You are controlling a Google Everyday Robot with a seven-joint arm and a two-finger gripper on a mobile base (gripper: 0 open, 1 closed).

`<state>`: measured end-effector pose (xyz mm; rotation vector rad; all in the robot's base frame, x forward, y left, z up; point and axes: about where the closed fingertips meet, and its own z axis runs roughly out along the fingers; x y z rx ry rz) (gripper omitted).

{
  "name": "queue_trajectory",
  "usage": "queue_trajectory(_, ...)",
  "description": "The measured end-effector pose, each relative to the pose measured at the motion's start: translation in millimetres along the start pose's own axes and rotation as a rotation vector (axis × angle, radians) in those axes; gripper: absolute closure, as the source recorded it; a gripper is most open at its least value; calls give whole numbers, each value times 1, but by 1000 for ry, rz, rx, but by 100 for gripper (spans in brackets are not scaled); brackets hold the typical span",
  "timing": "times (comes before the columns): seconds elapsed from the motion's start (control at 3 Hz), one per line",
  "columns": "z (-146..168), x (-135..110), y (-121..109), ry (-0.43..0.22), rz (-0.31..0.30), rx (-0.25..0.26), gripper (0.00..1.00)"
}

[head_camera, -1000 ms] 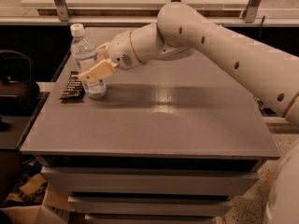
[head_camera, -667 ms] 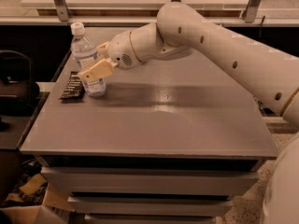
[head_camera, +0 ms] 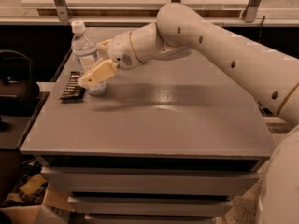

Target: Move blue plastic bottle near rxbar chocolate

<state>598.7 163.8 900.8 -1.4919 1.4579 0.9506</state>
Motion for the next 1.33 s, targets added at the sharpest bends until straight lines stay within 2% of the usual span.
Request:
queue_trajectory(0.33,0,1,0,-6,-3,-20,0)
queue_trajectory(1.33,-16,12,-17,-30,-22,-72,0)
